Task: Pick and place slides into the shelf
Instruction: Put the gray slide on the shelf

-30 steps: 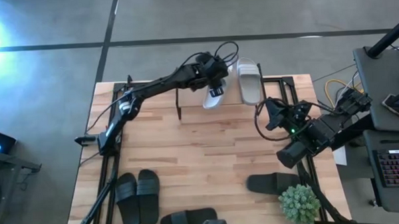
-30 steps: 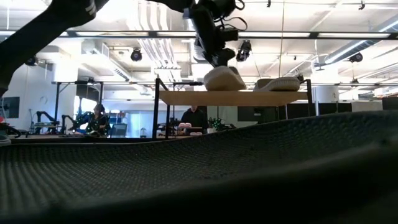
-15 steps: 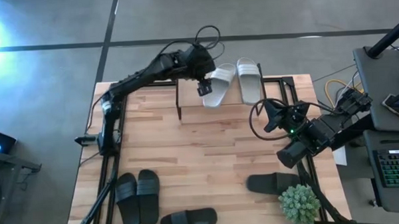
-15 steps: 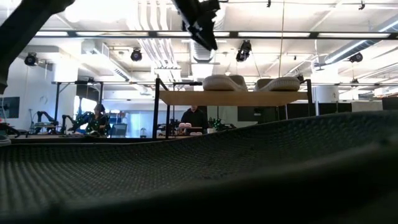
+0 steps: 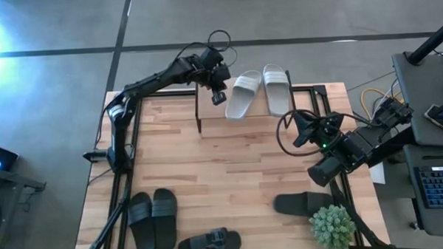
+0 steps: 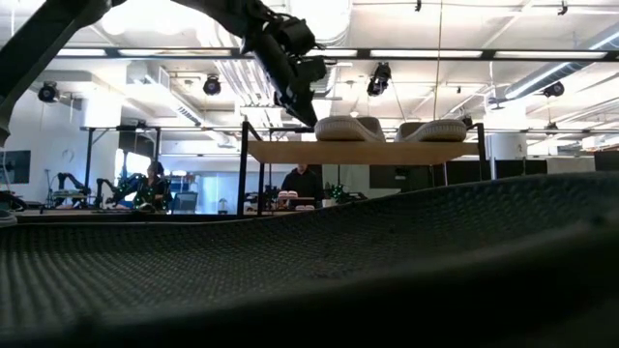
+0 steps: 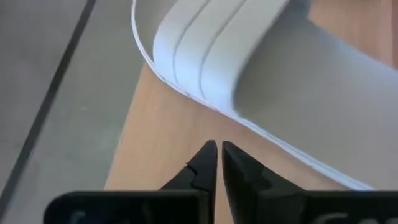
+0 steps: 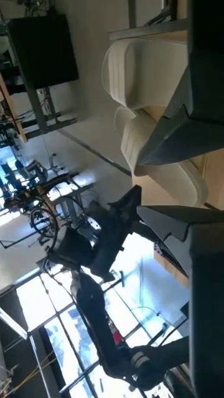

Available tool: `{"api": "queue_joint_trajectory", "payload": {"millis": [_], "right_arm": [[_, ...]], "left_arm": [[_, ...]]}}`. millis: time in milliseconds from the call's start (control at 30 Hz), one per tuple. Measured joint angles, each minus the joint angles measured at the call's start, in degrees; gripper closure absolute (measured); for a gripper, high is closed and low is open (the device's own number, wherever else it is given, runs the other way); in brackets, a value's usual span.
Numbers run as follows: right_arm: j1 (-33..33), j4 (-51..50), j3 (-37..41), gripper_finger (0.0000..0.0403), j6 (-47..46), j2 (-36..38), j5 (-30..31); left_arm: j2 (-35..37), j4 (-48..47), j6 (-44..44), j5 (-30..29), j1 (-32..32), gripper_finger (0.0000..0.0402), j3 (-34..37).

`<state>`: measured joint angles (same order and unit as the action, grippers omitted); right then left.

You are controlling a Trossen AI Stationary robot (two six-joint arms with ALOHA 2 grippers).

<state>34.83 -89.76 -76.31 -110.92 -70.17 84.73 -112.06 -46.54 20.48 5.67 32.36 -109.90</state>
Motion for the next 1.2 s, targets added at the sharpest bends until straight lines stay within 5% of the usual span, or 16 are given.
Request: {"api": "queue_joint_trajectory", "payload": {"millis": [467,1200], "right_arm": [[0.0,-0.26,0.0,0.0296,0.62,0.39,-1.53],[-1.89,-0.24,0.07,0.0296,0.49,0.44,-2.88]], "left_arm": [[-3.17,1.02,-0.81,7.46,-2.51,0.0389,0.85],[-6.33,11.72,-1.8,9.11,-3.13,0.0389,0.23]]}}
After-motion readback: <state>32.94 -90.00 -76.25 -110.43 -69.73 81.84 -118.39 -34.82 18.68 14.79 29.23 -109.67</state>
